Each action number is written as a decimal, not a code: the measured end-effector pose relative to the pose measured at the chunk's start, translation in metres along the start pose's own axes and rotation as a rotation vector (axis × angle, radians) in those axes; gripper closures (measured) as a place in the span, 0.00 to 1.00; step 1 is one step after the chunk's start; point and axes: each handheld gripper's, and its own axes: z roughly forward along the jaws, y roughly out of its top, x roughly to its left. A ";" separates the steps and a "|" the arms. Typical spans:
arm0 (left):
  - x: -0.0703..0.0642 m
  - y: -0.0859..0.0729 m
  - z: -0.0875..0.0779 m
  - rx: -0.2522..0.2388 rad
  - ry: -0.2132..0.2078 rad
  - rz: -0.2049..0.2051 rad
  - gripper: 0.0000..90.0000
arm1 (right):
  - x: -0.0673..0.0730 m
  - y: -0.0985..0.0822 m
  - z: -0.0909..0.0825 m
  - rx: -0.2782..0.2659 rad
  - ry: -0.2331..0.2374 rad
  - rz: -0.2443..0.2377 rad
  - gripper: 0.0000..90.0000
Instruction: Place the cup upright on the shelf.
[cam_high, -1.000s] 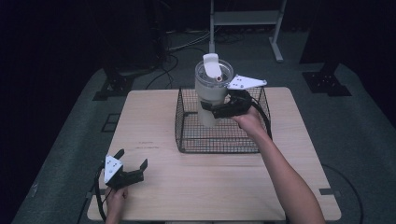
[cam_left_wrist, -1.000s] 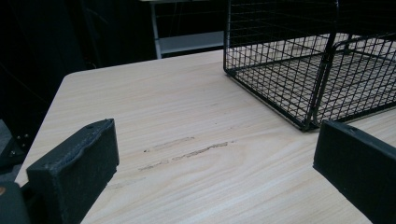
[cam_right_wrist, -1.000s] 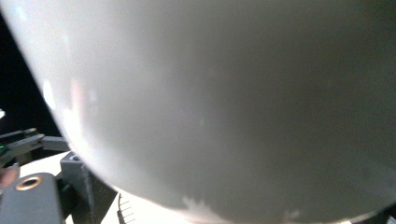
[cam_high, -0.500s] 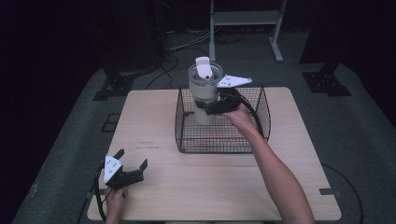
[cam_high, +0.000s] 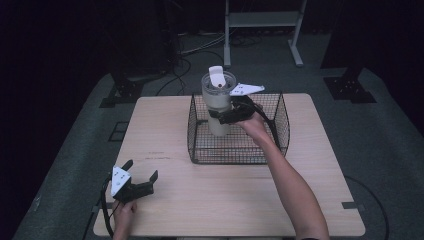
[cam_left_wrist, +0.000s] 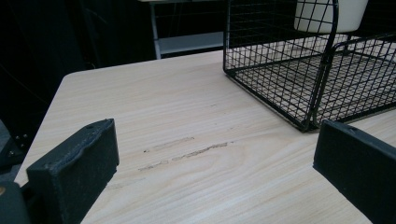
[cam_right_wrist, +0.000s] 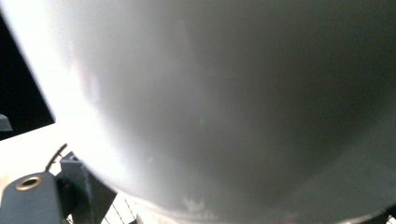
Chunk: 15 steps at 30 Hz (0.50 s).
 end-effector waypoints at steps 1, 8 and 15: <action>0.000 0.000 0.000 0.000 0.000 0.000 0.00 | -0.001 -0.002 0.001 0.003 -0.002 0.006 0.10; 0.000 0.000 0.000 0.000 0.000 0.000 0.00 | -0.011 -0.015 0.010 0.031 -0.010 0.033 0.10; 0.000 0.000 0.000 -0.002 0.000 -0.001 0.00 | -0.016 -0.027 0.018 0.065 -0.014 0.040 0.10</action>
